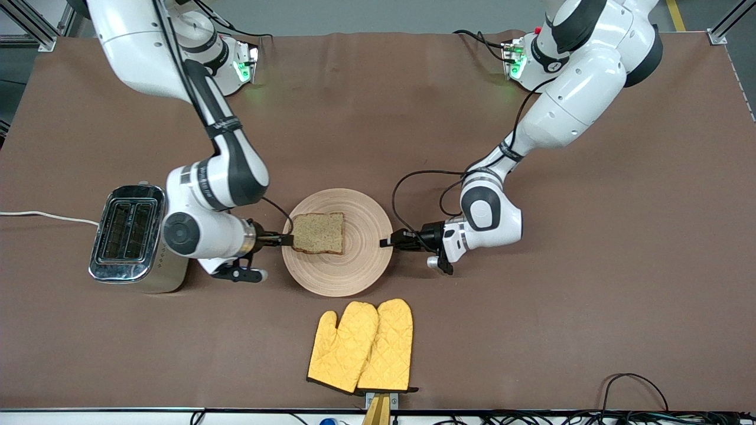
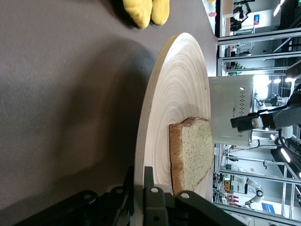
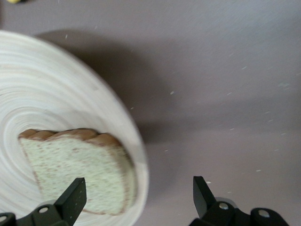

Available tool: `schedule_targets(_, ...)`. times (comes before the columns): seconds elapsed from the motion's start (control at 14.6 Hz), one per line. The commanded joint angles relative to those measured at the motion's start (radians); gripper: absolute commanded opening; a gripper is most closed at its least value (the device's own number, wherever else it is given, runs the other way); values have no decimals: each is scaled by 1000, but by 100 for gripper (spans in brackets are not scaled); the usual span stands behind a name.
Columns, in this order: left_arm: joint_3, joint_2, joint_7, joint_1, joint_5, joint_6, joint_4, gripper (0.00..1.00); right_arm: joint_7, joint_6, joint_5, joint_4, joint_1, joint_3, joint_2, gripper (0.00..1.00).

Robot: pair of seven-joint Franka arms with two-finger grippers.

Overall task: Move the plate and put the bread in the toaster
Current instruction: 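Grasp the bread slice with the right gripper while the left gripper releases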

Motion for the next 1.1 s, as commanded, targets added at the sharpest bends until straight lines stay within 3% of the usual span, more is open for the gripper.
schedule_targets(0.0,-4,-6,26,-4,-44,7,3,11,68,-9,13,-8,46,-8,1,100)
schedule_targets(0.07,-3,-5,26,-6,-43,16,3,18,74,-8,13,-17,55,-9,1,100)
schedule_targets(0.14,-3,-4,26,-6,-41,27,3,31,71,-9,7,-19,54,-10,1,100)
schedule_targets(0.21,-1,-4,26,-4,-37,35,3,35,65,-6,1,-19,48,-10,1,100)
schedule_targets(0.27,-1,-9,26,-4,-37,47,3,56,63,-5,-1,-21,42,-11,1,100)
schedule_targets(0.34,-1,-15,22,-1,-37,68,3,100,63,1,-7,-22,49,-11,1,100)
schedule_targets(0.55,3,-46,2,31,-33,102,-3,100,66,67,-11,-85,63,-13,8,99)
schedule_targets(0.75,12,-122,-10,127,0,102,-48,100,66,100,-11,-102,68,-11,9,88)
schedule_targets(1.03,9,-146,-145,256,253,87,-39,100,71,98,-11,-102,71,-11,11,70)
